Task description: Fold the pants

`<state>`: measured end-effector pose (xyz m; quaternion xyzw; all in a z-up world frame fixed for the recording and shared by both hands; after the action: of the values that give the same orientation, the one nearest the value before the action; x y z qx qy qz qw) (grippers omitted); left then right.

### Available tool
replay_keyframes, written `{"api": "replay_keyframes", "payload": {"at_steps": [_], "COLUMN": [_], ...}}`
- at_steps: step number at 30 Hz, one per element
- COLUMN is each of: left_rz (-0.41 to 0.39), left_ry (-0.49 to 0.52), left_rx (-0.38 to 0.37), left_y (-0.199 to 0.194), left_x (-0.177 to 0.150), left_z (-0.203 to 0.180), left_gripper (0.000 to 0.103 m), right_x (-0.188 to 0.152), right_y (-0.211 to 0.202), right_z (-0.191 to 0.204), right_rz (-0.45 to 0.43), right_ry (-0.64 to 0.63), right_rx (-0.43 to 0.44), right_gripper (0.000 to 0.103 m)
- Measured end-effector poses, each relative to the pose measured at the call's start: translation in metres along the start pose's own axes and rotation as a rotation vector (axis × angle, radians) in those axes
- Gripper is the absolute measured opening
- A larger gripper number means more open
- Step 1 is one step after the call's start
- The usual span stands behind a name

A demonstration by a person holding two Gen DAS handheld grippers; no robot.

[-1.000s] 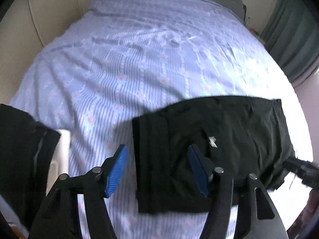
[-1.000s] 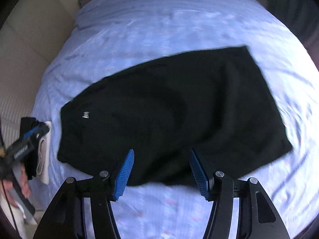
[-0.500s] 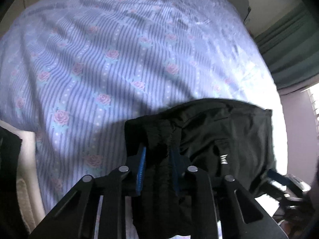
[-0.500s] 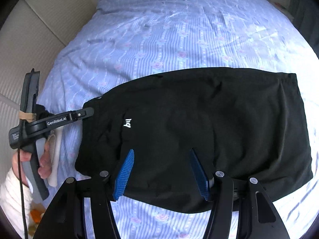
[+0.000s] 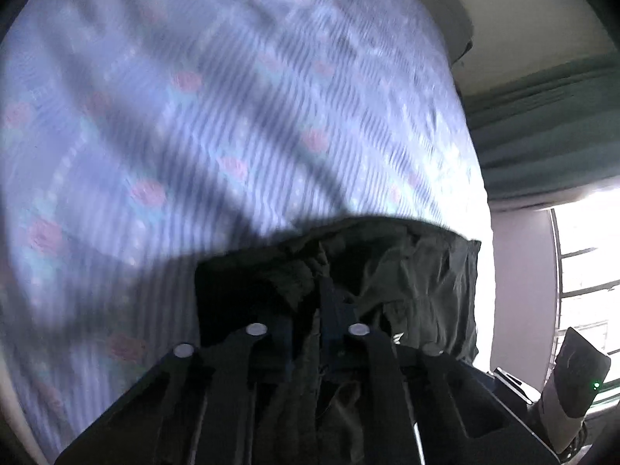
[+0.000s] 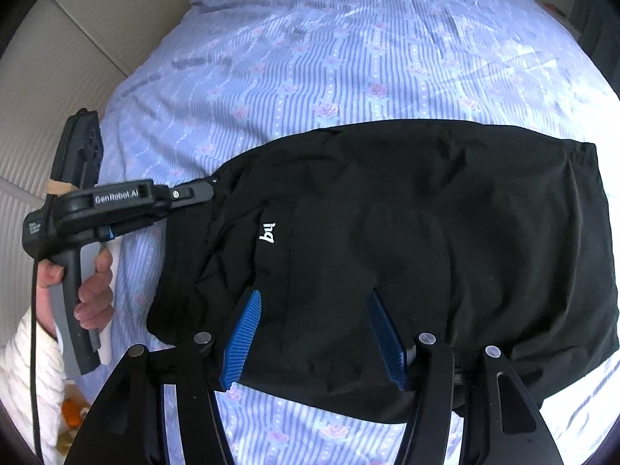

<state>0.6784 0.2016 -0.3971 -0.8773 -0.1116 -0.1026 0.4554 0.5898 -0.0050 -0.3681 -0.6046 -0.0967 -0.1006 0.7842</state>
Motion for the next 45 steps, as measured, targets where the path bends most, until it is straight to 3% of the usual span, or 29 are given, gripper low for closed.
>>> {"api": "replay_keyframes", "payload": {"at_steps": [5, 8, 11, 12, 13, 14, 16, 20, 22, 24, 28, 33, 38, 42, 45], "left_rz": [-0.032, 0.024, 0.047, 0.055, 0.053, 0.038, -0.017, -0.016, -0.011, -0.019, -0.037, -0.078, -0.152, -0.17, -0.218], "left_ry": [0.054, 0.117, 0.08, 0.067, 0.075, 0.093, 0.156, 0.094, 0.042, -0.026, -0.276, -0.45, -0.438, -0.434, -0.362], "left_rx": [0.04, 0.101, 0.079, 0.08, 0.106, 0.128, 0.175, 0.143, 0.117, 0.09, -0.092, -0.167, -0.187, -0.189, -0.236], "left_y": [-0.014, -0.003, -0.005, -0.009, -0.017, -0.026, -0.053, -0.083, -0.09, -0.086, -0.066, -0.037, -0.03, -0.023, -0.035], "left_x": [0.005, 0.001, -0.002, -0.003, -0.005, -0.007, -0.016, -0.048, -0.079, -0.103, -0.151, -0.175, -0.16, -0.138, -0.127], "left_z": [0.003, 0.006, 0.011, 0.01, 0.007, 0.006, -0.002, 0.0, 0.003, 0.005, 0.016, 0.035, 0.037, 0.032, 0.013], "left_gripper": [0.01, 0.011, 0.017, 0.031, 0.057, 0.067, 0.072, 0.074, 0.075, 0.075, 0.074, 0.071, 0.06, 0.045, 0.043], "right_x": [0.002, 0.003, 0.002, 0.001, 0.001, 0.001, 0.0, -0.007, -0.014, -0.023, -0.041, -0.059, -0.065, -0.065, -0.063], "right_y": [0.001, 0.004, 0.005, 0.004, 0.004, 0.004, 0.002, -0.006, -0.011, -0.013, -0.01, -0.002, -0.001, -0.002, -0.004], "right_z": [0.004, 0.005, 0.004, 0.003, 0.002, 0.001, -0.002, -0.002, 0.0, 0.002, 0.003, -0.003, -0.008, -0.01, -0.015], "right_rz": [-0.01, -0.011, -0.009, -0.012, -0.013, -0.014, -0.014, -0.032, -0.047, -0.05, -0.024, 0.016, 0.021, 0.005, 0.0], "right_ry": [-0.016, -0.016, -0.022, -0.022, -0.021, -0.017, -0.005, -0.014, -0.031, -0.052, -0.089, -0.102, -0.102, -0.095, -0.067], "right_rx": [-0.002, -0.004, -0.017, -0.024, -0.027, -0.026, -0.022, -0.02, -0.026, -0.025, -0.033, -0.056, -0.069, -0.068, -0.059], "right_gripper": [0.059, 0.059, 0.059, 0.059, 0.059, 0.059, 0.059, 0.059, 0.059, 0.059, 0.059, 0.059, 0.059, 0.059, 0.059]}}
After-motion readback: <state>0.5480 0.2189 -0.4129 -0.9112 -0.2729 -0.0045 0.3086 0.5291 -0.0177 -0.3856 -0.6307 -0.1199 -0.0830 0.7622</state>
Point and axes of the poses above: each gripper's, at about its wrist camera, not at the fingertips, and y roughly the way its jaws point, z to its left, x to its top, the point moved 5 cm from there along y, roughly the way its jaws point, and after that the axes turned 7 degrees about y, right-handed, at the moved point
